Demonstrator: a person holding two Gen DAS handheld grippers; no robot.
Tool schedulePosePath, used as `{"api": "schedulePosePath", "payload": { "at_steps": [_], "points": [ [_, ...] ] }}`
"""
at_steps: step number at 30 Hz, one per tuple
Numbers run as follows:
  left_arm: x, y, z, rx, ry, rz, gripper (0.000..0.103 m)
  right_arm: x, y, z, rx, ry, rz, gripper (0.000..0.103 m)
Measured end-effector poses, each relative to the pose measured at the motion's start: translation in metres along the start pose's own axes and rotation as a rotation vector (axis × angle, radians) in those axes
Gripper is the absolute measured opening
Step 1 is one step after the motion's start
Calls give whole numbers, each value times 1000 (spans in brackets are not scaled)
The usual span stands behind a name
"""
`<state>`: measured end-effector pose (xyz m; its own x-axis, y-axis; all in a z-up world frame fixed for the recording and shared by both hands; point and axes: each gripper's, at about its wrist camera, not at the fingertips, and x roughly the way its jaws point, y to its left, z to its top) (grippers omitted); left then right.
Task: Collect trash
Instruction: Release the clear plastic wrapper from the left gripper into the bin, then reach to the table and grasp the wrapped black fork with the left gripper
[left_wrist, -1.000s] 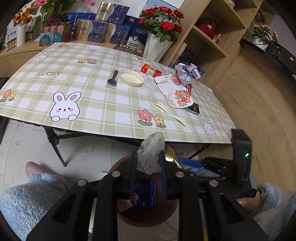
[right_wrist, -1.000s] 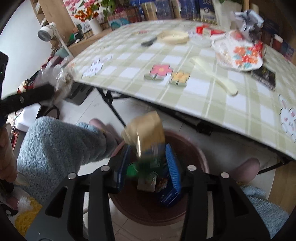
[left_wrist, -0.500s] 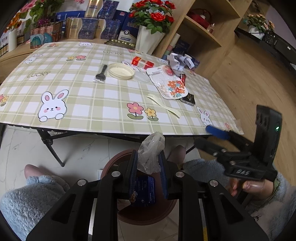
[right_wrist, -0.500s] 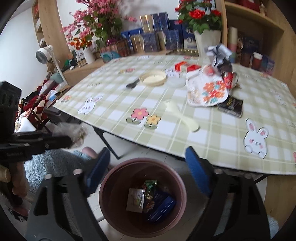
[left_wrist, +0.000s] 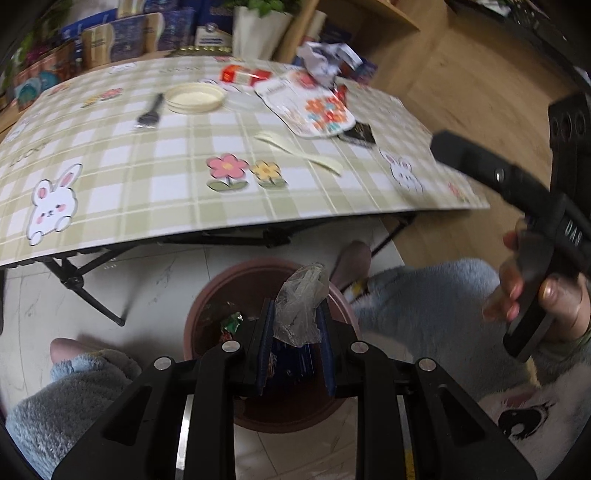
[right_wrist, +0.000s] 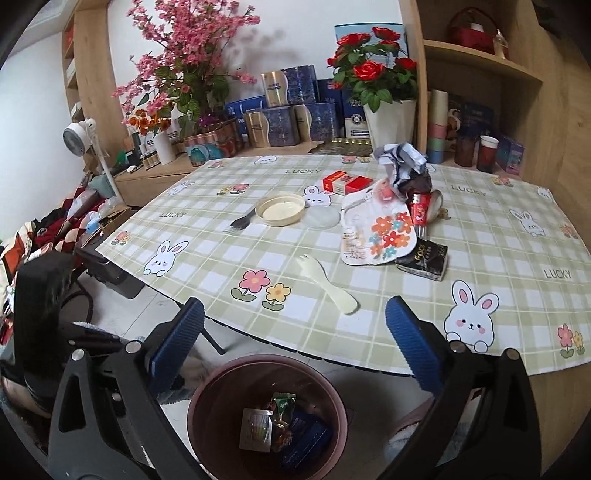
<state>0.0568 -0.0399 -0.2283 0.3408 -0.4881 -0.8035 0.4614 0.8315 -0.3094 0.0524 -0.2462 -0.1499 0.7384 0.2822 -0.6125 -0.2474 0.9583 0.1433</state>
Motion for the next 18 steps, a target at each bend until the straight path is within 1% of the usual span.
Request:
{"api": "schedulePosePath", "payload": {
  "at_steps": [5, 8, 10, 11, 12, 13, 16, 18],
  "points": [
    [8, 4, -3, -4, 28, -8, 26, 1, -1, -7, 21, 9, -7, 97],
    [8, 4, -2, -7, 24, -15, 35, 3, -2, -7, 25, 15, -9, 97],
    [6, 4, -1, -7, 10, -14, 49, 3, -2, -7, 24, 17, -11, 97],
    [4, 5, -1, -10, -5, -7, 53, 3, -2, -7, 24, 17, -11, 97],
    [1, 6, 0, -14, -17, 2, 59, 3, -1, -7, 24, 18, -13, 97],
    [-1, 7, 0, -21, -32, 15, 68, 3, -1, -7, 24, 19, -15, 97],
    [-14, 16, 3, -61, -111, 86, 85, 3, -2, -7, 22, 24, -27, 97],
    [-24, 23, 7, -91, -168, 130, 92, 5, -3, -8, 23, 34, -36, 97]
  ]
}}
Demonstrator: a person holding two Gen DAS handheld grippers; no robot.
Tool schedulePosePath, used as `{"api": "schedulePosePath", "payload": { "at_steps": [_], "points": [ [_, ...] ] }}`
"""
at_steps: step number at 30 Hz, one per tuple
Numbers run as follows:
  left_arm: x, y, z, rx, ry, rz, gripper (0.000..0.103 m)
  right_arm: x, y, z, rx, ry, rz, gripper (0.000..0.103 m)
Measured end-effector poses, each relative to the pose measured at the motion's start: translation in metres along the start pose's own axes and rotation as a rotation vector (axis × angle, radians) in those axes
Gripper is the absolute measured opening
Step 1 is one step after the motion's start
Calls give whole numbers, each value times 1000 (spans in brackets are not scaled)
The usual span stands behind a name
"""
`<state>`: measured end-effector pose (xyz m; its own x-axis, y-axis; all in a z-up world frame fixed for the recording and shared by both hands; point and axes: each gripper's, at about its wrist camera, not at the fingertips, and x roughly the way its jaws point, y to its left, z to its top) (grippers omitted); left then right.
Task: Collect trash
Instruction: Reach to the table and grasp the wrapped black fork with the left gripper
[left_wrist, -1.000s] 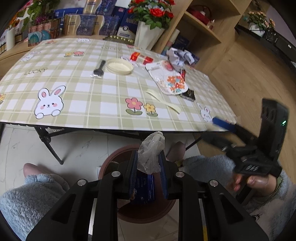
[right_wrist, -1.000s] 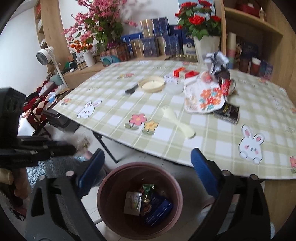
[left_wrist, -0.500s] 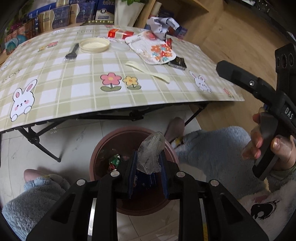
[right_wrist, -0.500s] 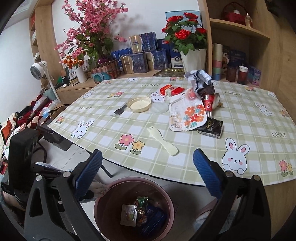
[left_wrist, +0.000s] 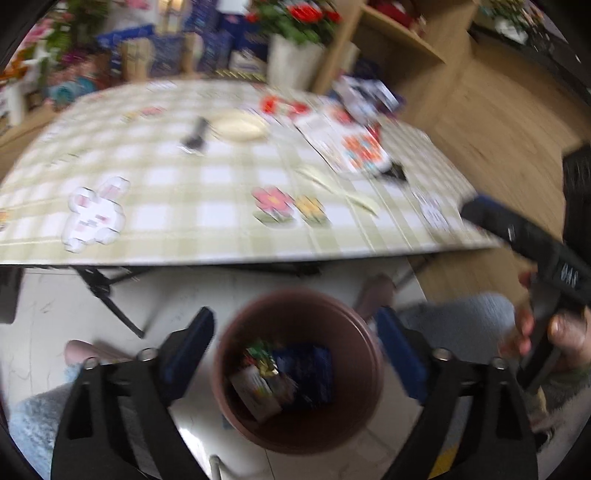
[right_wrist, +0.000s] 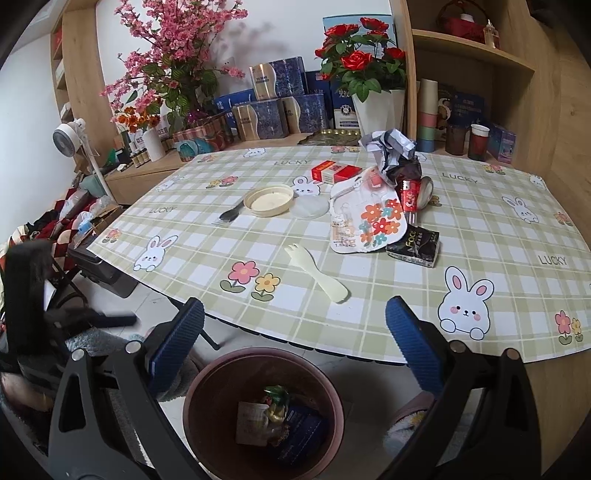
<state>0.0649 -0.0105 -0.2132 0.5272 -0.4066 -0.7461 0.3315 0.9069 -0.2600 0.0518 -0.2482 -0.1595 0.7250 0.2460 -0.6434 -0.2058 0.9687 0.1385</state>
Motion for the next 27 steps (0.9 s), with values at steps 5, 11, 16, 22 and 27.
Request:
{"api": "schedulePosePath", "payload": {
  "at_steps": [5, 11, 16, 22, 27],
  "points": [
    [-22, 26, 15, -61, -127, 91, 95, 3, -1, -1, -2, 13, -21, 97],
    [-40, 55, 35, -110, -216, 207, 97, 8, -3, 3, -6, 23, -35, 97],
    [-48, 74, 46, -129, -238, 238, 97, 14, -6, 9, 1, 27, -51, 97],
    [-51, 86, 55, -134, -255, 262, 97, 25, -10, 15, 17, 46, -56, 97],
    [-47, 93, 62, -155, -254, 262, 97, 37, -13, 21, 14, 68, -61, 97]
  ]
}}
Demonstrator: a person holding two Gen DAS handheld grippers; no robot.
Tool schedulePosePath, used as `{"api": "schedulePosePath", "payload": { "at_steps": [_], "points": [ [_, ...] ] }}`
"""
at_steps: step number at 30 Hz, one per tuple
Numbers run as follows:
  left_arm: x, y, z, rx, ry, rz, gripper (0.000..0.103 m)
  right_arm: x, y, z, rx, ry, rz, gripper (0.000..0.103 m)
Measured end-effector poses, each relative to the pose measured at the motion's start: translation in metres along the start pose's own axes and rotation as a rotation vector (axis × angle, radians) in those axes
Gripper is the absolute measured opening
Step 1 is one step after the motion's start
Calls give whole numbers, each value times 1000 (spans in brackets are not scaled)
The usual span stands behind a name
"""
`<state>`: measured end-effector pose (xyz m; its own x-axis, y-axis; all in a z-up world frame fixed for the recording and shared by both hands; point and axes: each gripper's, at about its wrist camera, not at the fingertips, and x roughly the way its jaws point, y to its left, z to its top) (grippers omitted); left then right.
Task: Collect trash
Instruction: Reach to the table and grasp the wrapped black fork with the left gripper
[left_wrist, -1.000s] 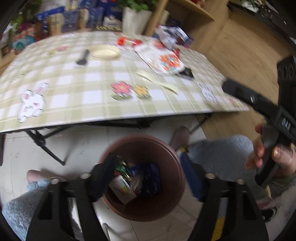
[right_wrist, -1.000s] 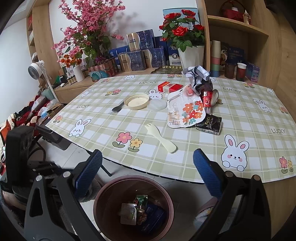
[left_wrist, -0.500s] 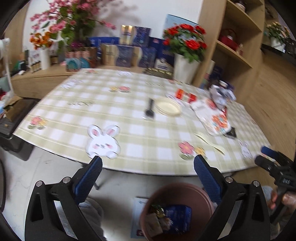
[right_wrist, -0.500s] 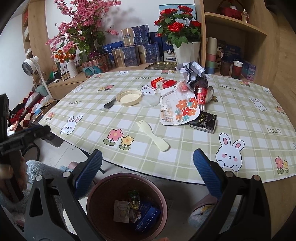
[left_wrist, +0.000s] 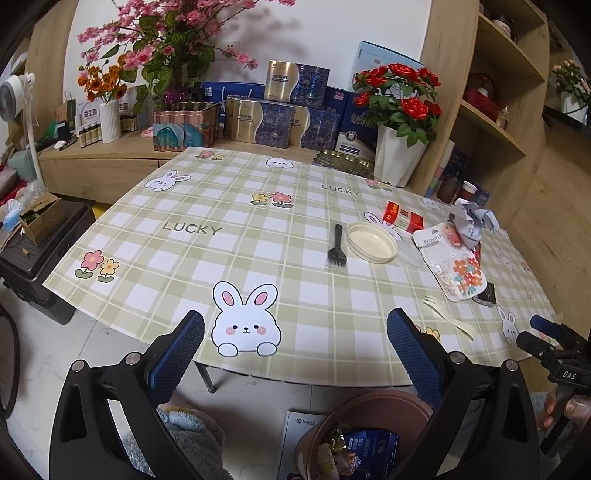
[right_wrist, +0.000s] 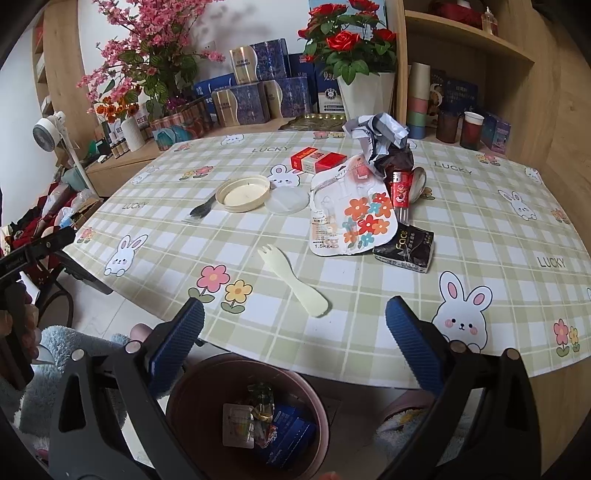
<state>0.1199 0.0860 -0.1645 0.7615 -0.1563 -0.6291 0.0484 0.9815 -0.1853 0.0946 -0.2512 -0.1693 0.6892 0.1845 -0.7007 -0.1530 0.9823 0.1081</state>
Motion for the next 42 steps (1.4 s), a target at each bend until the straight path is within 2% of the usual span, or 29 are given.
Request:
{"api": "schedulePosePath", "payload": {
  "at_steps": [15, 20, 24, 28, 34, 35, 37, 38, 40, 42],
  "points": [
    [49, -1, 28, -7, 23, -32, 97, 34, -22, 29, 17, 35, -41, 97],
    [66, -9, 39, 41, 57, -48, 97, 50, -33, 31, 61, 62, -50, 97],
    [71, -11, 49, 77, 55, -27, 97, 59, -38, 35, 96, 59, -47, 97],
    [76, -9, 58, 90, 77, -45, 97, 68, -36, 34, 115, 64, -33, 97],
    [105, -23, 57, 161, 144, -92, 96, 78, -29, 31, 108, 89, -16, 97],
    [111, -26, 56, 172, 155, -102, 94, 79, -29, 31, 110, 92, -13, 97],
    [131, -37, 57, 205, 192, -126, 80, 80, -31, 31, 117, 96, 1, 97],
    [142, -41, 57, 221, 212, -130, 77, 81, -32, 31, 121, 97, 11, 97],
    [160, -48, 60, 252, 235, -109, 62, 83, -33, 31, 122, 102, 13, 97],
    [182, -54, 64, 295, 269, -78, 55, 85, -33, 31, 116, 104, 15, 97]
  ]
}}
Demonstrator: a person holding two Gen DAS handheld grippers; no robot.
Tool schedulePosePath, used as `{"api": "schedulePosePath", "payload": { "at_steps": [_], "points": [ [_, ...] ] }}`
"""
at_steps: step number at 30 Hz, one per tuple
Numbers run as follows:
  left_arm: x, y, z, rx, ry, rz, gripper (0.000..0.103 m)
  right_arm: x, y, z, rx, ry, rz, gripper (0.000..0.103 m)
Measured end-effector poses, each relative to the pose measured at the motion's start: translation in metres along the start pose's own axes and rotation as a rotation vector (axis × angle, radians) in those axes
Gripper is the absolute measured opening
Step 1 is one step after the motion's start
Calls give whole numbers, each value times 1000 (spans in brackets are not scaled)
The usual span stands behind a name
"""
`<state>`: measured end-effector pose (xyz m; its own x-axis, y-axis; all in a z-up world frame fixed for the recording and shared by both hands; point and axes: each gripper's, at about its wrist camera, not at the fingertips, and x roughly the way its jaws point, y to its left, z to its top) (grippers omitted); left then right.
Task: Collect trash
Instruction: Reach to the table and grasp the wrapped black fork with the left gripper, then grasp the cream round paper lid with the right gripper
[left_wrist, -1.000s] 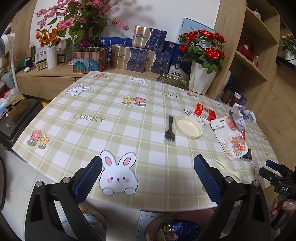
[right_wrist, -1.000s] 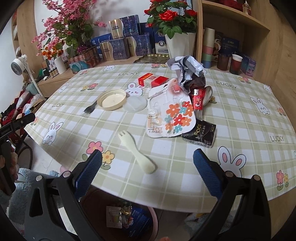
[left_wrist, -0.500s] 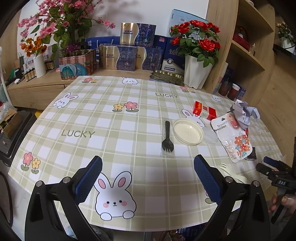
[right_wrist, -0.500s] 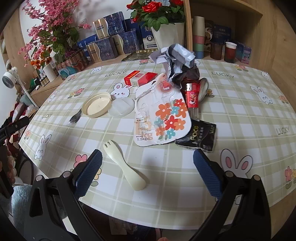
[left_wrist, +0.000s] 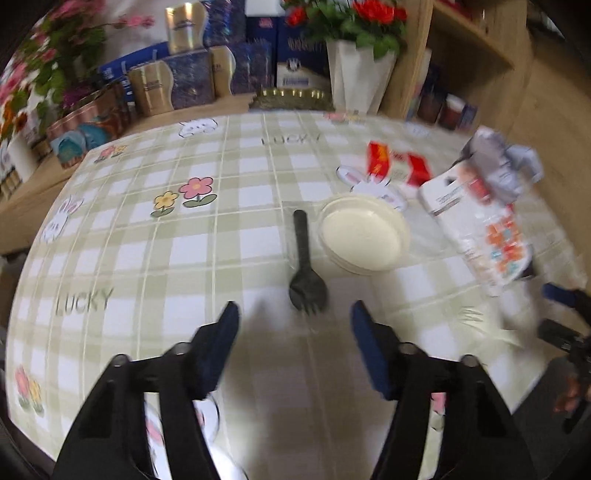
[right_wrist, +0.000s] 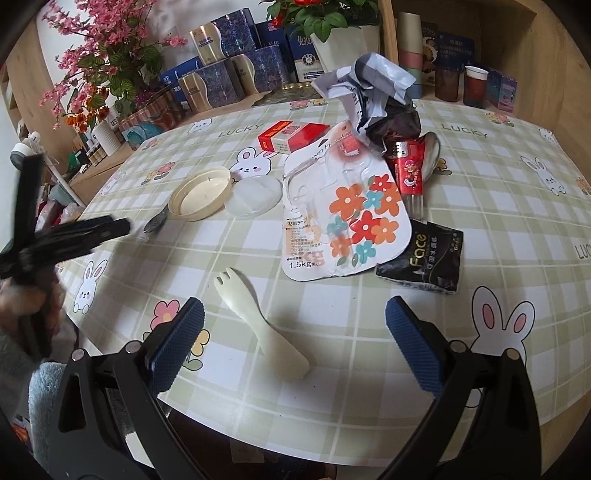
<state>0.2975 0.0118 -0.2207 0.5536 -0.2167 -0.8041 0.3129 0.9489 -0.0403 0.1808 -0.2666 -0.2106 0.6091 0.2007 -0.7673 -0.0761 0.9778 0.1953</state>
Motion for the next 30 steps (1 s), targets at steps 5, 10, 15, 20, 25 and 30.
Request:
{"api": "schedulePosePath", "payload": {
  "at_steps": [5, 10, 15, 20, 25, 30],
  "points": [
    [33, -3, 21, 47, 51, 15, 54, 5, 4, -1, -33, 6, -2, 97],
    [47, -8, 31, 62, 67, 33, 54, 11, 12, -5, -97, 12, 3, 97],
    [53, -4, 33, 36, 75, 26, 46, 16, 18, -7, -125, 21, 34, 96],
    [45, -2, 27, 44, 92, 7, 19, 16, 24, -7, -151, 26, 61, 91],
    [29, -2, 6, 53, 117, -17, 18, 18, 30, -9, -185, 39, 77, 75],
    [8, 4, -23, -15, 130, -54, 17, 23, 37, -12, -217, 56, 81, 70]
  ]
}}
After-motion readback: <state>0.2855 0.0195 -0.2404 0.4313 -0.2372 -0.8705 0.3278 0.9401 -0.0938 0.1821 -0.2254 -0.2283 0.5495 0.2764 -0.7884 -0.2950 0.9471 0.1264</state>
